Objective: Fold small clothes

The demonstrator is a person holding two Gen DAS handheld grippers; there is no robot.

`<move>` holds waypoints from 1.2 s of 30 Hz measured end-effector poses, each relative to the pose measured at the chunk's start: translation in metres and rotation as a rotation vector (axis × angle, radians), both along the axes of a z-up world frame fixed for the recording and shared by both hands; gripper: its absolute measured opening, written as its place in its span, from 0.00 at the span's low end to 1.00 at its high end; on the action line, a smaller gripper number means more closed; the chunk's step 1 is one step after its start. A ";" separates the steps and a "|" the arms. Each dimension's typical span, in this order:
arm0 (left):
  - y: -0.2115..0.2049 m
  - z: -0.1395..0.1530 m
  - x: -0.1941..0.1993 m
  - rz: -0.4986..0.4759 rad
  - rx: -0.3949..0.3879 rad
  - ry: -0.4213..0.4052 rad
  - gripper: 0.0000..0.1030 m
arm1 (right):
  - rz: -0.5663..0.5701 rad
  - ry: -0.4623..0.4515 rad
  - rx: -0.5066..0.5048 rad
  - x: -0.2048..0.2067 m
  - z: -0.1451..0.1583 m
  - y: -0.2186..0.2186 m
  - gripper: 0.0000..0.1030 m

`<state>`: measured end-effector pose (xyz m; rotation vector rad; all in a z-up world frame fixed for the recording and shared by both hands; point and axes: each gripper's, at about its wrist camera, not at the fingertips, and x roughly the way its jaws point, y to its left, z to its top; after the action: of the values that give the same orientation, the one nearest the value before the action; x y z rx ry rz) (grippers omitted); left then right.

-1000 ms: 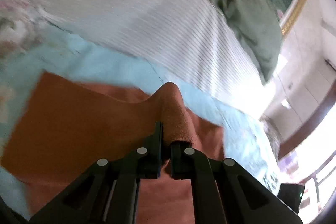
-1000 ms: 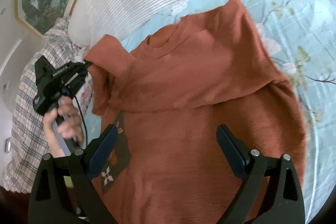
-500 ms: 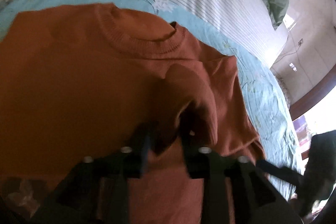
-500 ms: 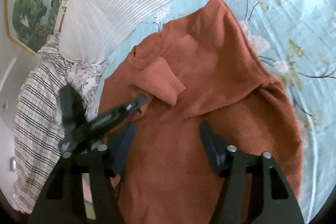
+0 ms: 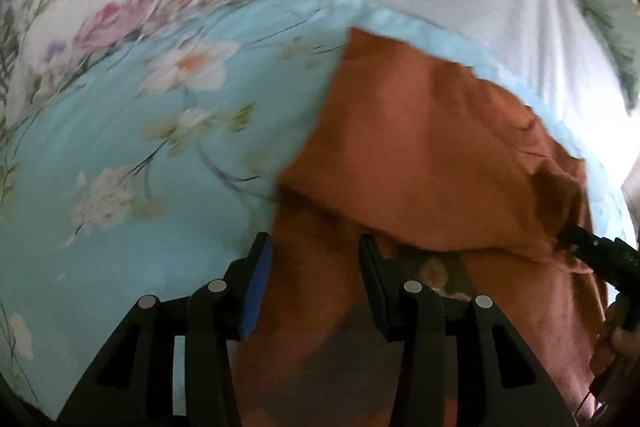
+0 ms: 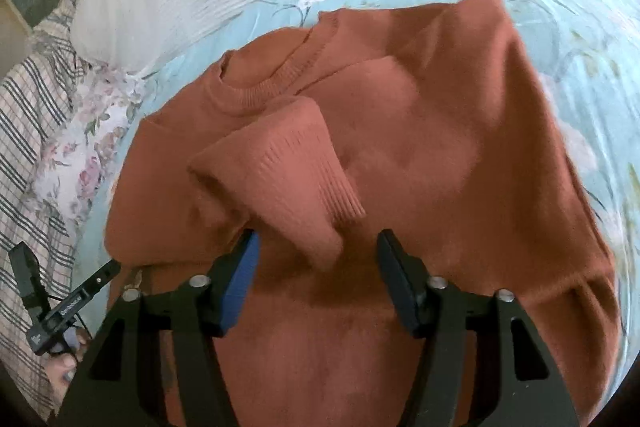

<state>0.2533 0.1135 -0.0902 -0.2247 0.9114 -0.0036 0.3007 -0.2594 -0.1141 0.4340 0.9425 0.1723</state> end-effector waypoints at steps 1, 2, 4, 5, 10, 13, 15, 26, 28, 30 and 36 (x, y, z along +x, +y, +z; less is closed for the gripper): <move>0.001 -0.002 0.003 0.001 0.003 0.003 0.43 | 0.004 0.004 -0.003 0.004 -0.001 -0.001 0.10; 0.002 -0.004 0.004 0.001 0.007 0.004 0.43 | -0.001 0.002 0.006 0.005 0.001 -0.005 0.10; 0.002 -0.007 0.009 0.010 0.024 0.006 0.43 | -0.025 -0.053 -0.002 -0.005 0.017 -0.017 0.10; -0.001 -0.008 0.012 0.014 0.028 0.003 0.43 | -0.038 -0.083 -0.022 -0.012 0.028 -0.023 0.10; -0.001 -0.008 0.022 0.055 0.033 -0.006 0.43 | -0.149 -0.131 -0.148 -0.041 0.067 -0.066 0.16; 0.003 -0.007 0.026 0.083 0.016 -0.006 0.43 | -0.232 -0.025 -0.155 -0.043 0.051 -0.096 0.22; 0.004 -0.007 0.028 0.090 0.006 -0.006 0.43 | -0.240 0.014 -0.085 -0.049 0.038 -0.109 0.24; 0.014 -0.009 0.030 0.116 -0.041 -0.017 0.43 | -0.157 -0.051 0.024 -0.037 0.034 -0.088 0.35; 0.014 -0.009 0.030 0.115 -0.037 -0.016 0.43 | -0.106 -0.019 0.030 -0.019 0.023 -0.077 0.35; 0.014 -0.009 0.031 0.112 -0.035 -0.014 0.43 | -0.086 0.013 0.014 -0.012 0.016 -0.073 0.35; 0.014 -0.007 0.031 0.095 -0.038 0.001 0.43 | -0.180 0.076 -0.043 -0.010 0.002 -0.089 0.10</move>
<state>0.2843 0.1276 -0.0970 -0.3032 0.9014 0.0677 0.2904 -0.3480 -0.1123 0.4860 0.9739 -0.0284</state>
